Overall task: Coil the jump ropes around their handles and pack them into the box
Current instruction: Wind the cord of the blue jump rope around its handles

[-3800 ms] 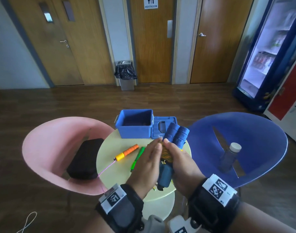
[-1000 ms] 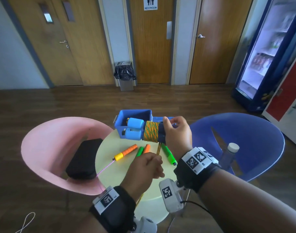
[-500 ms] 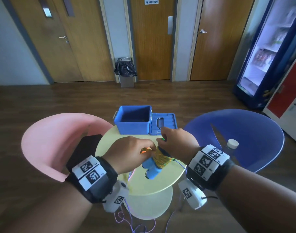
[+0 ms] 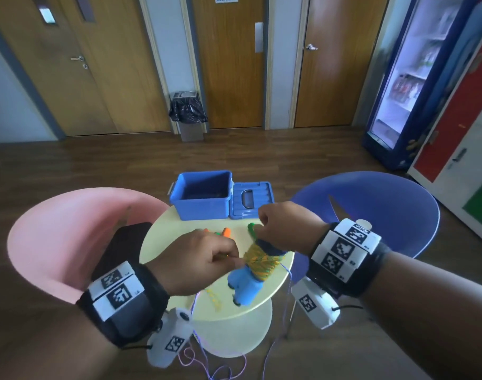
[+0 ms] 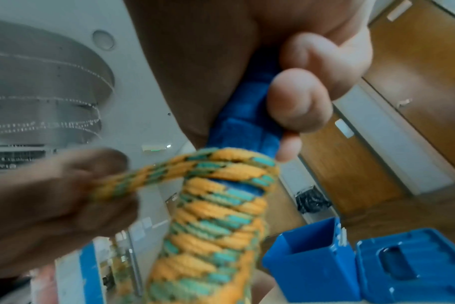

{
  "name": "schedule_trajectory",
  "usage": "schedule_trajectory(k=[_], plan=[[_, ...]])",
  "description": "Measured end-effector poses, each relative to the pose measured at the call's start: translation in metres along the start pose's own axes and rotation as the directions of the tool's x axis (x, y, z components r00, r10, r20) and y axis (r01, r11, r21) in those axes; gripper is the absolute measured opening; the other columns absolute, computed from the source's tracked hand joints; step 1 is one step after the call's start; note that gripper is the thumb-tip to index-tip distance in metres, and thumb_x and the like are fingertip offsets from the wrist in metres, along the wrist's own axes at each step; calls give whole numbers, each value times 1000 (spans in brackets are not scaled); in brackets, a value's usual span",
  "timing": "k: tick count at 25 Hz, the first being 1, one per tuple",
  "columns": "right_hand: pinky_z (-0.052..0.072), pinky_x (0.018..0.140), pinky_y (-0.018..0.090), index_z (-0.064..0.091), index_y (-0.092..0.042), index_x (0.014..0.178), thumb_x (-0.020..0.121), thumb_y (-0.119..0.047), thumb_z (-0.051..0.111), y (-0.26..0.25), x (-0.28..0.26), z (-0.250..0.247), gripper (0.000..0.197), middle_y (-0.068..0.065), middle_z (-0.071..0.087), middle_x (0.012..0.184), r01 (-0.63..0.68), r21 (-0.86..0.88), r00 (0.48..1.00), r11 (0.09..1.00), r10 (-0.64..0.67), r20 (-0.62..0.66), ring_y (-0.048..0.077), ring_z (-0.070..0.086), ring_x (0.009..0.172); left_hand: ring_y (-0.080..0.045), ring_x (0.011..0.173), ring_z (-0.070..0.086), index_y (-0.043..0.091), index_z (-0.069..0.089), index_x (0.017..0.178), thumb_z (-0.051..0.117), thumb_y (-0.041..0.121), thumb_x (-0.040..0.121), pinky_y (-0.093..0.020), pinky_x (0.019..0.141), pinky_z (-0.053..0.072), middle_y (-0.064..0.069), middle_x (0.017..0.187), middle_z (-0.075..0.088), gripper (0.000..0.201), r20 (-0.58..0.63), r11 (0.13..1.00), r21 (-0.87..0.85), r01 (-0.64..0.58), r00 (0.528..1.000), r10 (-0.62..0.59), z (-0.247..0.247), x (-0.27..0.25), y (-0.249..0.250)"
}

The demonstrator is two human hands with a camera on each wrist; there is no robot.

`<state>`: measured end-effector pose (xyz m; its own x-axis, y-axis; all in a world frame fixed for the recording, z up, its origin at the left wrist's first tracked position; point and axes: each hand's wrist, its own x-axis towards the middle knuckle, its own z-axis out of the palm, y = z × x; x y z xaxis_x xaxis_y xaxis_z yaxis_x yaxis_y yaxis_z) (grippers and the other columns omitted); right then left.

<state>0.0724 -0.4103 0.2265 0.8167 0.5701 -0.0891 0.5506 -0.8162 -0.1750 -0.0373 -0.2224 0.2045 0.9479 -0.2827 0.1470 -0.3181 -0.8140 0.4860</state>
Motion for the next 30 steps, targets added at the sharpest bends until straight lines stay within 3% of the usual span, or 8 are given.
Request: schedule_trajectory(k=[3,6,9,11,14,18,23,30], plan=[[32,51,29,44,-18,74,93,-33,51,10,13,-4,25,-1,48,66,-79,183,989,980,101,-110,25,51,65,-16,64,52,21,60,74,47,57,90,-15,59,29,1,64,58,42,-41,977,184,-105,993,115,15,-12,27],[29,48,29,39,-18,69,92,-33,52,11,19,0,30,0,49,65,-115,267,979,957,155,-133,25,49,63,-21,56,51,21,52,69,47,51,94,-33,51,33,0,58,53,40,-59,950,280,-141,985,163,30,-13,41],[28,48,28,40,-19,74,93,-36,51,6,19,12,27,0,49,68,-114,205,977,972,147,-151,26,50,68,-26,61,58,21,49,66,45,49,94,-45,63,48,-1,58,52,39,-61,917,367,-155,980,190,27,-11,39],[27,49,28,44,-19,82,94,-38,49,3,18,19,24,0,49,72,-83,95,987,992,95,-129,27,51,73,-29,67,61,20,50,69,43,51,93,-41,62,51,-2,63,56,40,-63,938,327,-118,987,146,15,-6,31],[28,50,26,47,-20,81,95,-41,48,-4,11,19,25,-3,46,70,52,-21,999,998,-53,-5,25,51,74,-10,57,49,24,59,73,42,59,88,-30,51,37,8,61,56,41,-95,943,330,-31,993,66,-8,5,12],[35,54,26,53,-21,84,93,-44,51,-13,0,1,24,-5,53,74,183,-29,976,983,-178,124,18,51,70,-2,58,53,26,67,75,63,46,91,-20,53,34,17,59,60,26,11,988,70,134,991,-135,-19,11,-4],[39,59,28,54,-19,84,93,-39,51,-6,2,-13,22,-5,50,72,149,-118,978,982,-128,167,19,52,72,-10,62,59,25,72,78,66,40,90,-16,55,40,4,66,66,20,51,982,-109,157,987,-152,-6,5,0],[49,55,27,58,-20,82,92,-42,52,-1,-3,-13,25,1,65,66,151,-8,956,988,-144,257,13,56,40,-6,63,61,24,71,77,68,35,90,-14,60,39,4,66,68,18,85,958,-207,200,979,-186,2,10,-2]])
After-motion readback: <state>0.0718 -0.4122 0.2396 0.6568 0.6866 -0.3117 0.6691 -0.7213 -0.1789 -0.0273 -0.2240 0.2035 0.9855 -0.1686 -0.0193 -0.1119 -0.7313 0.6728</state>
